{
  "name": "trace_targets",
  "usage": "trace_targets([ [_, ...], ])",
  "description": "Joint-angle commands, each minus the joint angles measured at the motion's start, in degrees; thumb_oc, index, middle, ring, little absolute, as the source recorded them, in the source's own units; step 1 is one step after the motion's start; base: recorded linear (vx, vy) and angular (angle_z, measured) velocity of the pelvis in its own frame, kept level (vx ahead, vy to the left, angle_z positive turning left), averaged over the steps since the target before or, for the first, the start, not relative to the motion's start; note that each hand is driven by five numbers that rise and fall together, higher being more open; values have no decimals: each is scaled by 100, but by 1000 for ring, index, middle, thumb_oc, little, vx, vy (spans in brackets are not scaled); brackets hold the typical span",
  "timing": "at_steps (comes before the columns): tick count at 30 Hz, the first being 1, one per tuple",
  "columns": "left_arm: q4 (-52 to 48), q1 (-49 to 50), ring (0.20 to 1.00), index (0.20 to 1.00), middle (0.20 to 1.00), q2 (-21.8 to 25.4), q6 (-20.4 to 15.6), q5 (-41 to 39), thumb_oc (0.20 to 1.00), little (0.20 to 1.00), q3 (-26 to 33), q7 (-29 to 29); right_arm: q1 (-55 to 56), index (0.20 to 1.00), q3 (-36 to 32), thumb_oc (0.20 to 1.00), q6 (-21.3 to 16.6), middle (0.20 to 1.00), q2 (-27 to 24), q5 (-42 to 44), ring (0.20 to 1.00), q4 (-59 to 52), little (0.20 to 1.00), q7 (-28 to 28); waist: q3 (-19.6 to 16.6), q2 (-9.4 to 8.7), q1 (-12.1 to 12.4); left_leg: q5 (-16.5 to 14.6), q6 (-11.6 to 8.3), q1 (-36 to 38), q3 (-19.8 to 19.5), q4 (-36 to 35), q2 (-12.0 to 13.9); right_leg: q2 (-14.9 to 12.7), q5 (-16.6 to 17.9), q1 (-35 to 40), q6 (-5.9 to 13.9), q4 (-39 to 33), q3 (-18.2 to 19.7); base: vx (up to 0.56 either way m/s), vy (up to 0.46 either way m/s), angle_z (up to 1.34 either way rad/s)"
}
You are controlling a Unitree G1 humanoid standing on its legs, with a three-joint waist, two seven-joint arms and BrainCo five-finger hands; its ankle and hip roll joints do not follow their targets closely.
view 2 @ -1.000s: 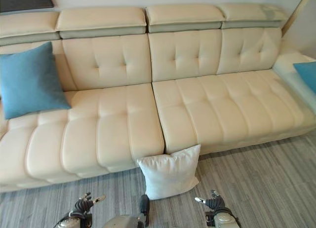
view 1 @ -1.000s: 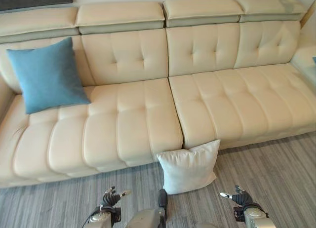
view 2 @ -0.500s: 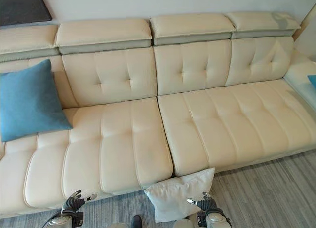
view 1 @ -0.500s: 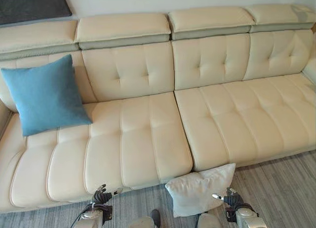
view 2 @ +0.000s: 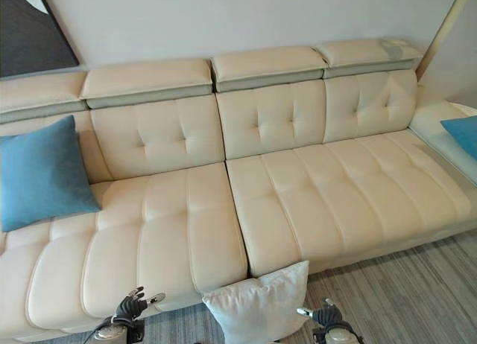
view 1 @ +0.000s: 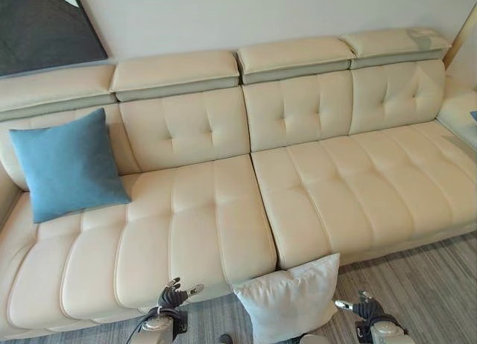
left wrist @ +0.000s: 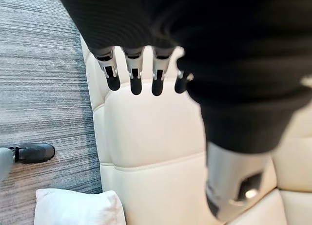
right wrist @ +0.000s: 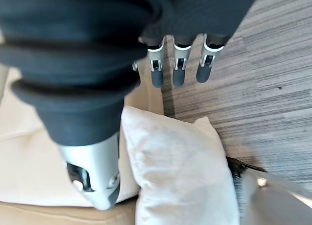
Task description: Pick up all the scattered cushions and arrange them neatly on the sofa.
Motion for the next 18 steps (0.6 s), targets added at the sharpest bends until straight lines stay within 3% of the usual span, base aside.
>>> trace_targets([
  [1,246,-251,1000,1000,1000,61,-110,226,1000,1000,-96,-4,-363,1000,60,1000,-64,1000,-86,-39,1000,129,1000,-75,220,-40,-28,-44,58,-195,52,-2,-236,39,-1063,561,52,19,-116,5,-33,-3],
  [18,1265,-533,1000,1000,1000,-86,-82,245,1000,1000,-228,-5,-498,1000,42,1000,-63,1000,-65,35,1000,1206,1000,-164,234,-68,-137,-73,48,-251,126,-2,-180,110,-1066,414,34,19,5,1,-15,-1],
])
